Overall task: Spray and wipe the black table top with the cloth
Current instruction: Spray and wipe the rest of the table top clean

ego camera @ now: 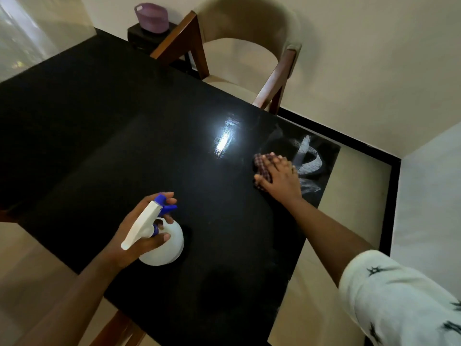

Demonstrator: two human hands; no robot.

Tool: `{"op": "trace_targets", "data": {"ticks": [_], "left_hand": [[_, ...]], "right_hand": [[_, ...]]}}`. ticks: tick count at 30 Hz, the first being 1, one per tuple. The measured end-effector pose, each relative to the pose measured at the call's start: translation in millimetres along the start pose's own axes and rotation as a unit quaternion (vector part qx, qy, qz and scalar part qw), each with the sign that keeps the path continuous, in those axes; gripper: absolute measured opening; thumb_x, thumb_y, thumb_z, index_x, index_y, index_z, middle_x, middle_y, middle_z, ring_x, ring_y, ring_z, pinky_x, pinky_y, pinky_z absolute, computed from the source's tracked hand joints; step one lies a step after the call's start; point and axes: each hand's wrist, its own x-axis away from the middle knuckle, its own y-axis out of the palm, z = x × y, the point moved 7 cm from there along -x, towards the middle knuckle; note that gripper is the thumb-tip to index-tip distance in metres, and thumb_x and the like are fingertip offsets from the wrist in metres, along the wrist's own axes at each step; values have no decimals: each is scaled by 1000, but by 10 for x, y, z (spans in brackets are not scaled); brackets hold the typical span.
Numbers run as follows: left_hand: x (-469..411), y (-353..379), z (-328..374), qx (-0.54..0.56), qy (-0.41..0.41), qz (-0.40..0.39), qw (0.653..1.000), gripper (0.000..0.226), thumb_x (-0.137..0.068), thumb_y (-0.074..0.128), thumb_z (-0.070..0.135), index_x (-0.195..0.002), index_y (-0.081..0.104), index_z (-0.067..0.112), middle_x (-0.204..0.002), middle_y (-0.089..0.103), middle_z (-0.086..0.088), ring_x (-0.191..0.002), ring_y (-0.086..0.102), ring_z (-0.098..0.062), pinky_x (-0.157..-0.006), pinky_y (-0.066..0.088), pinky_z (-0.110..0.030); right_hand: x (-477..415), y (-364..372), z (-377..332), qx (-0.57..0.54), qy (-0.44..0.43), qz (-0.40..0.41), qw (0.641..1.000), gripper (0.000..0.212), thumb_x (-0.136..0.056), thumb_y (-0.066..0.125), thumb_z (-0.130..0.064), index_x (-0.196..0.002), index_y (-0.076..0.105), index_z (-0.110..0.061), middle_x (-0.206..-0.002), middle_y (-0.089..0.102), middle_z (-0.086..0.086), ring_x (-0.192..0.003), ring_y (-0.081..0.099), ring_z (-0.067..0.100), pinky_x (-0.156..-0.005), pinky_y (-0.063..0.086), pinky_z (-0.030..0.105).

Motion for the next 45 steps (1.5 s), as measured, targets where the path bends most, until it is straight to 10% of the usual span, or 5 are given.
{"op": "trace_targets", "data": {"ticks": [17,25,33,38,45], "left_hand": [[-825,343,416,53,-67,85,993,39,-87,58,-2,-103,60,34,-106,65,4,-76,64,-11,-51,53,-20],[-1501,840,629,-89,-128,11,988,21,-82,55,4,-93,65,18,-87,67,-8,-66,64,-22,-55,56,-36],[-1566,786,640,-216,-142,57,964,16,-88,57,13,-79,54,26,-77,61,-4,-70,67,-27,-73,59,-44],[-1381,457,542,-7,-137,136,981,32,-85,53,-2,-94,61,28,-93,64,0,-79,62,-18,-62,53,-35],[-1261,171,466,67,-91,226,967,39,-83,49,-6,-109,60,21,-105,65,0,-69,59,-19,-62,52,-31]], "right_hand": [[399,-208,-662,-294,-127,41,946,39,-97,45,-31,-133,54,-20,-124,62,3,-114,57,17,-102,42,33],[591,-779,948,-693,288,284,597,29,-99,48,-24,-126,54,-16,-115,64,8,-106,61,25,-86,52,37],[629,-818,738,-585,230,210,748,30,-100,47,-27,-129,52,-21,-116,61,7,-103,61,20,-90,53,37],[774,-550,-536,-330,-127,100,930,34,-94,54,-20,-128,56,-21,-126,58,-2,-119,48,-5,-105,36,20],[836,298,-1168,-22,-331,-13,943,51,-93,41,-45,-142,41,-29,-149,42,-4,-139,35,20,-110,29,44]]}}
